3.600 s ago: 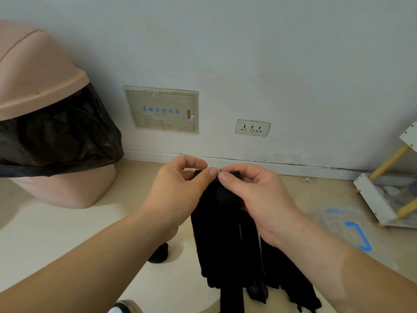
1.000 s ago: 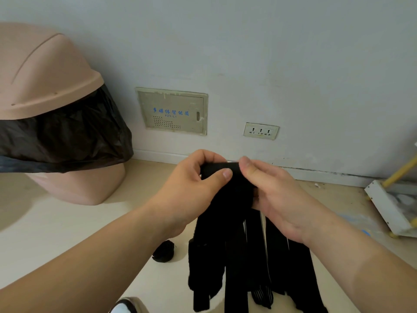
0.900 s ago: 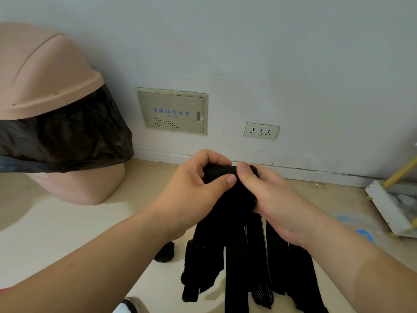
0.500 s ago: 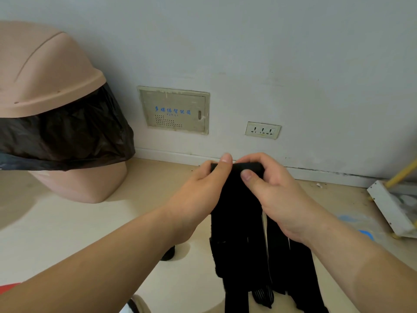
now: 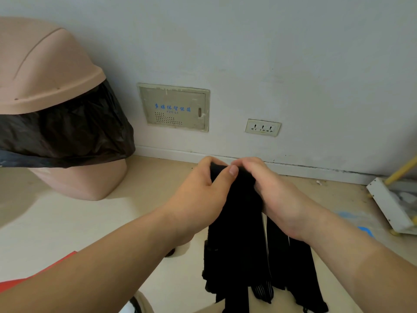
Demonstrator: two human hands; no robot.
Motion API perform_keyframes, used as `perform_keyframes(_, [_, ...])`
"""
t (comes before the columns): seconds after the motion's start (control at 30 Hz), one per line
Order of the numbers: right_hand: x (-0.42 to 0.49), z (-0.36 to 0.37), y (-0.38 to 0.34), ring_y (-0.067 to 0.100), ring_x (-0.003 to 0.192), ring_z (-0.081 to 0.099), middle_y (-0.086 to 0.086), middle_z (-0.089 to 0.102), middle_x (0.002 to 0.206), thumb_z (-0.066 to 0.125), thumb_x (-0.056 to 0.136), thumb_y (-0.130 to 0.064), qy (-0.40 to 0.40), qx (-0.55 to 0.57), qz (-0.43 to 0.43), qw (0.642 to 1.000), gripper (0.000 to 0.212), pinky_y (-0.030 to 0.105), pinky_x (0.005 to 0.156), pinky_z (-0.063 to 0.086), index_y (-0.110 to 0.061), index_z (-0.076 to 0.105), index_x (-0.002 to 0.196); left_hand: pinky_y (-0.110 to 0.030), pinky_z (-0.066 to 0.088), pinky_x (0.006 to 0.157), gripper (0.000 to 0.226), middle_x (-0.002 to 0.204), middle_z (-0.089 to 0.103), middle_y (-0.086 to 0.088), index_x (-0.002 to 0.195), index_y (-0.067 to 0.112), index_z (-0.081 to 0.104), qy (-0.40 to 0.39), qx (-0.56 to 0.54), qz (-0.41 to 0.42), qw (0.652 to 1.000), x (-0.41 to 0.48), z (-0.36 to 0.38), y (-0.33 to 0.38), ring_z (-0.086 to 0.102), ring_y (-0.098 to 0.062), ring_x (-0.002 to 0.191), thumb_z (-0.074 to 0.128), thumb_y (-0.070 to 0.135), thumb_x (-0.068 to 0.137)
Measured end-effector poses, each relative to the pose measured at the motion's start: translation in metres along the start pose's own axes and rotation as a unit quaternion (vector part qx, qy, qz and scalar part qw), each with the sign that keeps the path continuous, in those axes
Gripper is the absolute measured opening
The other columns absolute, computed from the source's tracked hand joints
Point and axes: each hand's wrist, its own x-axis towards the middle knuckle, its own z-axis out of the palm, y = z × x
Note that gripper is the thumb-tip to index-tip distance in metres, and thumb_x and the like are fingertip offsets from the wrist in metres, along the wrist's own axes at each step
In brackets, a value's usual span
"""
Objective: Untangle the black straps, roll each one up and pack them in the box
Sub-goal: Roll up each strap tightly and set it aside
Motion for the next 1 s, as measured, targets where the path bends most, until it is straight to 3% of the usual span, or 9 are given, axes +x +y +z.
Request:
perform_keyframes(0.1, [0.000, -0.005, -0.001, 0.021, 0.122, 0.072, -0.002, 0.077, 0.128, 0.037, 0.095, -0.085, -0.044, -0.013, 0.026, 0.999, 0.070, 0.049, 0.109, 0.052, -0.037, 0.069, 0.134, -0.028, 0.059, 0.072, 0.008, 0.098, 0.073, 0.001, 0.115, 0.030, 0.060, -0.017, 0.055, 0.059, 0.997, 0.000, -0.008, 0.002, 0.070, -0.009, 0.082, 0.059, 0.031, 0.107])
perform_keyframes(0.23, [-0.006, -0.008, -0.006, 0.018, 0.107, 0.075, -0.003, 0.079, 0.118, 0.039, 0.102, -0.072, -0.047, -0.059, 0.007, 0.997, 0.058, 0.035, 0.083, 0.058, -0.034, 0.069, 0.133, -0.036, 0.061, 0.080, 0.019, 0.102, 0.072, -0.001, 0.122, 0.034, 0.059, -0.064, 0.048, 0.072, 0.994, 0.002, -0.017, 0.002, 0.072, -0.017, 0.089, 0.061, 0.023, 0.106])
perform_keyframes(0.33, [-0.007, -0.006, -0.005, 0.013, 0.105, 0.074, -0.007, 0.079, 0.113, 0.047, 0.096, -0.071, -0.016, -0.077, -0.017, 0.997, 0.055, 0.033, 0.083, 0.056, -0.033, 0.070, 0.127, -0.032, 0.059, 0.085, 0.024, 0.102, 0.071, 0.005, 0.123, 0.034, 0.061, -0.068, -0.006, 0.019, 0.997, 0.005, -0.017, 0.002, 0.069, -0.008, 0.087, 0.070, 0.034, 0.101])
perform_keyframes(0.4, [-0.007, -0.004, -0.004, 0.010, 0.101, 0.074, -0.010, 0.079, 0.104, 0.052, 0.099, -0.065, 0.009, -0.119, -0.056, 0.991, 0.042, 0.037, 0.089, 0.058, -0.032, 0.071, 0.116, -0.041, 0.058, 0.097, 0.028, 0.104, 0.070, 0.004, 0.121, 0.037, 0.063, -0.051, -0.031, -0.019, 0.998, 0.008, -0.016, 0.001, 0.069, -0.011, 0.089, 0.068, 0.047, 0.096])
perform_keyframes(0.5, [-0.008, -0.003, -0.005, 0.005, 0.080, 0.066, -0.016, 0.070, 0.081, 0.056, 0.106, -0.050, 0.027, -0.171, -0.108, 0.979, 0.021, 0.034, 0.078, 0.053, -0.032, 0.066, 0.099, -0.051, 0.056, 0.107, 0.026, 0.111, 0.069, -0.004, 0.123, 0.031, 0.062, -0.041, -0.028, -0.050, 0.998, 0.011, -0.014, 0.003, 0.068, -0.015, 0.091, 0.059, 0.049, 0.105])
perform_keyframes(0.6, [-0.009, -0.001, -0.003, 0.011, 0.085, 0.067, -0.008, 0.071, 0.088, 0.059, 0.108, -0.032, 0.007, -0.128, -0.137, 0.982, 0.012, 0.041, 0.082, 0.055, -0.037, 0.066, 0.099, -0.050, 0.056, 0.104, 0.047, 0.103, 0.070, -0.007, 0.124, 0.020, 0.067, -0.049, -0.078, -0.085, 0.992, 0.013, -0.015, 0.002, 0.068, -0.019, 0.091, 0.058, 0.059, 0.102])
perform_keyframes(0.7, [-0.008, 0.001, -0.001, 0.014, 0.095, 0.070, -0.001, 0.074, 0.103, 0.059, 0.108, -0.012, 0.007, -0.049, -0.158, 0.986, 0.025, 0.035, 0.086, 0.059, -0.036, 0.068, 0.110, -0.043, 0.056, 0.090, 0.059, 0.099, 0.071, -0.005, 0.125, 0.016, 0.069, -0.060, -0.098, -0.086, 0.990, 0.014, -0.015, 0.001, 0.067, -0.021, 0.089, 0.058, 0.067, 0.098])
perform_keyframes(0.83, [-0.008, 0.002, -0.001, 0.016, 0.101, 0.073, 0.003, 0.074, 0.111, 0.059, 0.105, 0.003, 0.017, 0.028, -0.164, 0.986, 0.036, 0.029, 0.083, 0.060, -0.030, 0.071, 0.114, -0.040, 0.060, 0.086, 0.049, 0.097, 0.077, 0.000, 0.120, 0.017, 0.070, -0.033, -0.110, -0.067, 0.991, 0.012, -0.011, 0.000, 0.074, -0.017, 0.088, 0.063, 0.059, 0.097])
perform_keyframes(1.0, [-0.009, 0.004, -0.007, 0.021, 0.099, 0.077, 0.010, 0.075, 0.120, 0.059, 0.100, 0.006, 0.007, 0.108, -0.095, 0.990, 0.045, 0.028, 0.077, 0.061, -0.031, 0.073, 0.122, -0.021, 0.053, 0.064, 0.024, 0.099, 0.073, 0.002, 0.118, 0.024, 0.064, -0.003, -0.072, -0.018, 0.997, 0.011, -0.010, 0.004, 0.069, -0.003, 0.076, 0.066, 0.041, 0.101])
